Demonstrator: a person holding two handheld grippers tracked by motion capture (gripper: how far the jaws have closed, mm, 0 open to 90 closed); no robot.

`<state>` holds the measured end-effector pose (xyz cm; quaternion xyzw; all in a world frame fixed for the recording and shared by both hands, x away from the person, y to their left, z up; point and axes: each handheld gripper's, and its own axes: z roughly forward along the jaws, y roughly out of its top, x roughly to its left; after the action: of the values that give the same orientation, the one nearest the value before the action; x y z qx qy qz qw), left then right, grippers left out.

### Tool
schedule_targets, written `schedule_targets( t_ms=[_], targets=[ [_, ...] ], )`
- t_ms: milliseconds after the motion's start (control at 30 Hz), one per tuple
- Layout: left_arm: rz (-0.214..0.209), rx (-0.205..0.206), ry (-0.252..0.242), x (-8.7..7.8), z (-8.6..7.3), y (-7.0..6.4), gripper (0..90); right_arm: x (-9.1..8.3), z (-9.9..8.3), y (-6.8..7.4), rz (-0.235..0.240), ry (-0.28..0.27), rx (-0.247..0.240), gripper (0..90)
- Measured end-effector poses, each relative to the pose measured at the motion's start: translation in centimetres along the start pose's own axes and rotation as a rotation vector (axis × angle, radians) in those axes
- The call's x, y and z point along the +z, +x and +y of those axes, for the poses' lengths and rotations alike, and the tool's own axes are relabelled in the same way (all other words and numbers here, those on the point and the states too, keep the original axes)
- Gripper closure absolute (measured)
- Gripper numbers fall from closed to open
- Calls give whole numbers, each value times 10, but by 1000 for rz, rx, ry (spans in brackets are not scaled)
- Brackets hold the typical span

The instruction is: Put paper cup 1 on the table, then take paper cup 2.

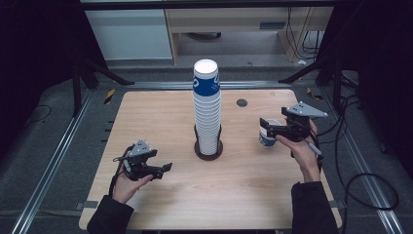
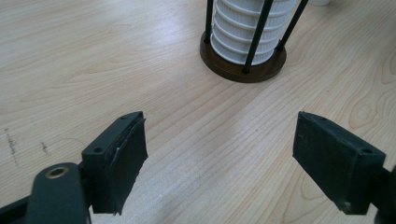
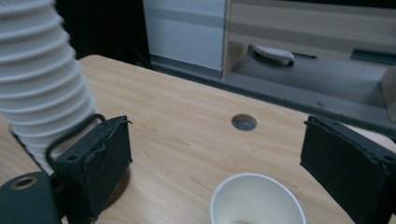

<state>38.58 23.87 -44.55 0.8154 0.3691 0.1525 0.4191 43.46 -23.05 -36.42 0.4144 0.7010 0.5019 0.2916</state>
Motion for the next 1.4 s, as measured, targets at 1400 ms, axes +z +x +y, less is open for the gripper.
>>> schedule_targets(
  t_ms=[1400],
  targets=[
    [13,-9,16,1,-1,3,166,13,101,104,281,-199,-64,70]
  ],
)
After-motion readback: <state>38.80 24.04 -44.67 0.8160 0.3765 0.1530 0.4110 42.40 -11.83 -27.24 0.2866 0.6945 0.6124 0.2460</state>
